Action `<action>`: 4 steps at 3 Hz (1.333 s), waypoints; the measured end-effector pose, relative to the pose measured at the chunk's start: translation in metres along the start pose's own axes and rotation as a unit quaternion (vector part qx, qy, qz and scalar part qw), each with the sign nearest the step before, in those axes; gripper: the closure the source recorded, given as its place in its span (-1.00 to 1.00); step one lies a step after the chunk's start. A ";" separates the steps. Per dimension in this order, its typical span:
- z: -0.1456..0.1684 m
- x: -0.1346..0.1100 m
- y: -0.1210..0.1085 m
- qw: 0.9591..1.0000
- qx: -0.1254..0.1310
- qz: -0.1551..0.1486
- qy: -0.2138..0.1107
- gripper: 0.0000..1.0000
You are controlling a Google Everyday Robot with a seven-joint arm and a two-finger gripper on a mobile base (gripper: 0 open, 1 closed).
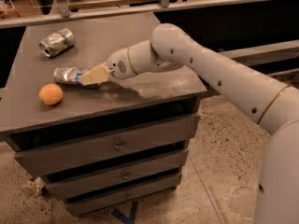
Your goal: Move redbull can near orange
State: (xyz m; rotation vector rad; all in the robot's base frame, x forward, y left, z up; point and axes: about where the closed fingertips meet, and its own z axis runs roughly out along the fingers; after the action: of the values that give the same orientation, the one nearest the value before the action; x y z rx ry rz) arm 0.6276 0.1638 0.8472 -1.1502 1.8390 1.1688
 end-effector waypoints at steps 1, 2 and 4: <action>-0.001 0.001 0.001 1.000 0.003 0.000 0.004 -0.77; -0.004 0.001 0.000 1.000 0.011 0.001 0.005 -1.00; -0.056 -0.002 -0.010 0.997 0.078 -0.002 0.002 -1.00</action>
Offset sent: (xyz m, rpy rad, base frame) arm 0.0035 -0.0147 0.0034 -0.0266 -0.0112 -0.0453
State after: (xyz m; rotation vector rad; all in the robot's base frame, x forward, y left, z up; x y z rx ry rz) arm 0.6333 0.1107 0.8669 -1.0678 1.8935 1.0032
